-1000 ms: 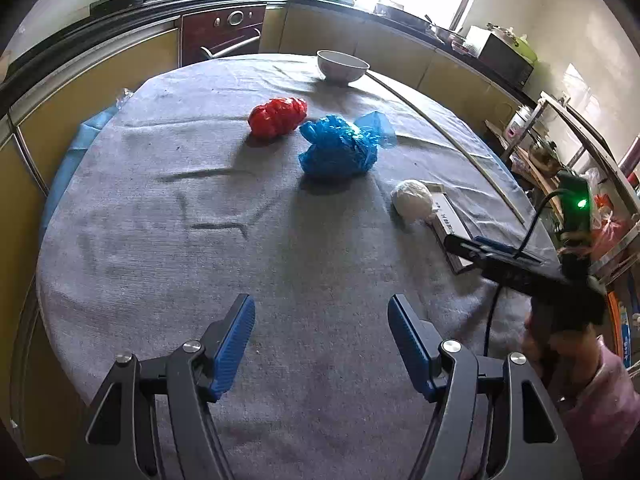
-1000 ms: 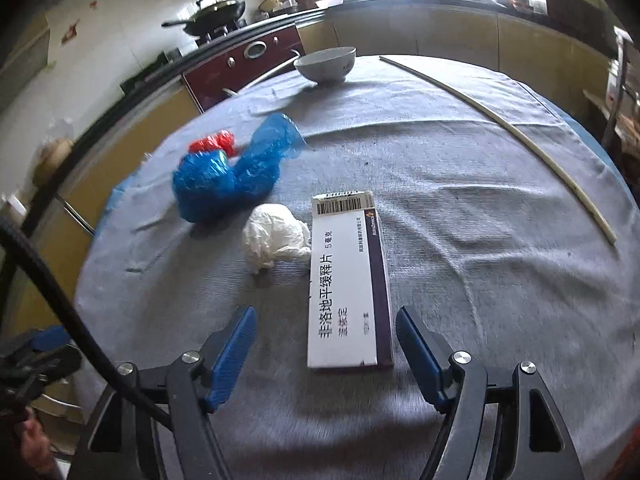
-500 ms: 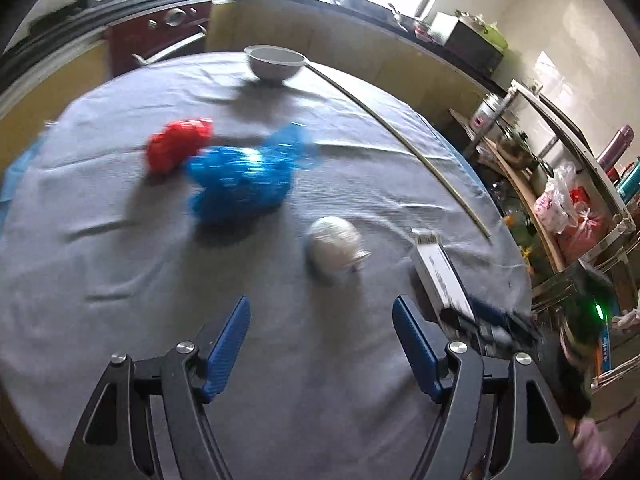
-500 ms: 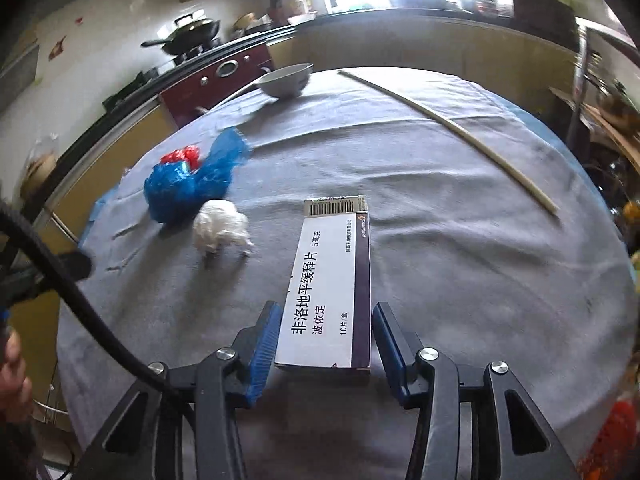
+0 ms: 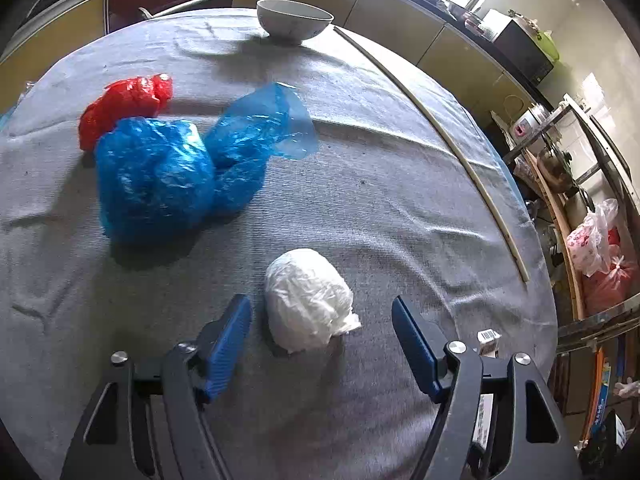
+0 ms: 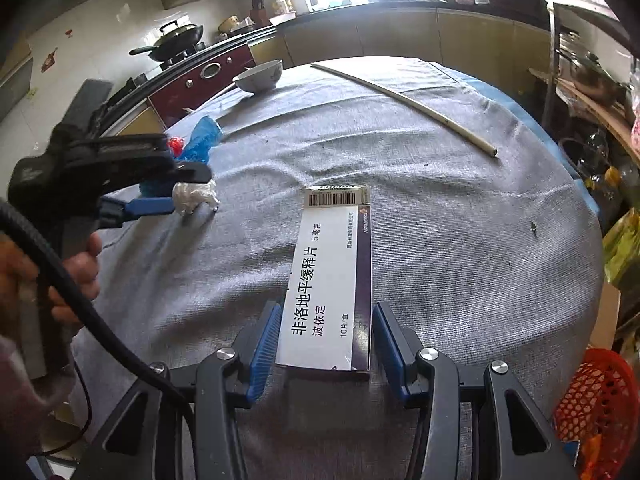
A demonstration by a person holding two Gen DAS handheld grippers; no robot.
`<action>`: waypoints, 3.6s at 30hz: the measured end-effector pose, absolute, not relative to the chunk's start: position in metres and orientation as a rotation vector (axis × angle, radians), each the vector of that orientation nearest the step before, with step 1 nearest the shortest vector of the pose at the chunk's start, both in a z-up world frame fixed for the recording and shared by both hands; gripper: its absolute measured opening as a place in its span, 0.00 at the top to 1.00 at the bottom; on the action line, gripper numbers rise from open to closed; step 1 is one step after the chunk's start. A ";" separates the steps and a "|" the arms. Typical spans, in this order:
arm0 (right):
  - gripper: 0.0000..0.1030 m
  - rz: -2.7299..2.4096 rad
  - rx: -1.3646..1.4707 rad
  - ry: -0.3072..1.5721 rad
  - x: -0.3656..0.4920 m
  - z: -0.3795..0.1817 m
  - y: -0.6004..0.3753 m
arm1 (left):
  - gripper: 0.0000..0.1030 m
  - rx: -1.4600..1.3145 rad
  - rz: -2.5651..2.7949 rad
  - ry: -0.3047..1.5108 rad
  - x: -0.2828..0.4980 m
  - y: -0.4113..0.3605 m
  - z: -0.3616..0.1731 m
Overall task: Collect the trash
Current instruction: 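Grasp the white tissue ball with left tool while right grasps white medicine box, then carry the tissue ball and medicine box over to the red basket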
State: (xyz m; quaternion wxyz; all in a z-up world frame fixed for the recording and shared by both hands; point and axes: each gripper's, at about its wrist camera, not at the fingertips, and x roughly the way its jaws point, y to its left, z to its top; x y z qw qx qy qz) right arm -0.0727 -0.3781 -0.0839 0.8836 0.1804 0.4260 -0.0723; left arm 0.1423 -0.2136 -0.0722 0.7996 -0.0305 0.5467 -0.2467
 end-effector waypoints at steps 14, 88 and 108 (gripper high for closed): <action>0.34 -0.187 0.321 0.922 -0.048 -0.086 -0.373 | 0.64 -0.014 -0.596 1.172 0.112 -0.201 -0.066; 0.53 -0.334 0.437 0.502 -0.317 0.023 -0.426 | 0.64 0.416 -0.718 0.685 -0.151 -0.282 0.047; 0.53 -0.369 0.496 0.499 -0.335 0.014 -0.443 | 0.64 0.469 -0.750 0.660 -0.172 -0.299 0.041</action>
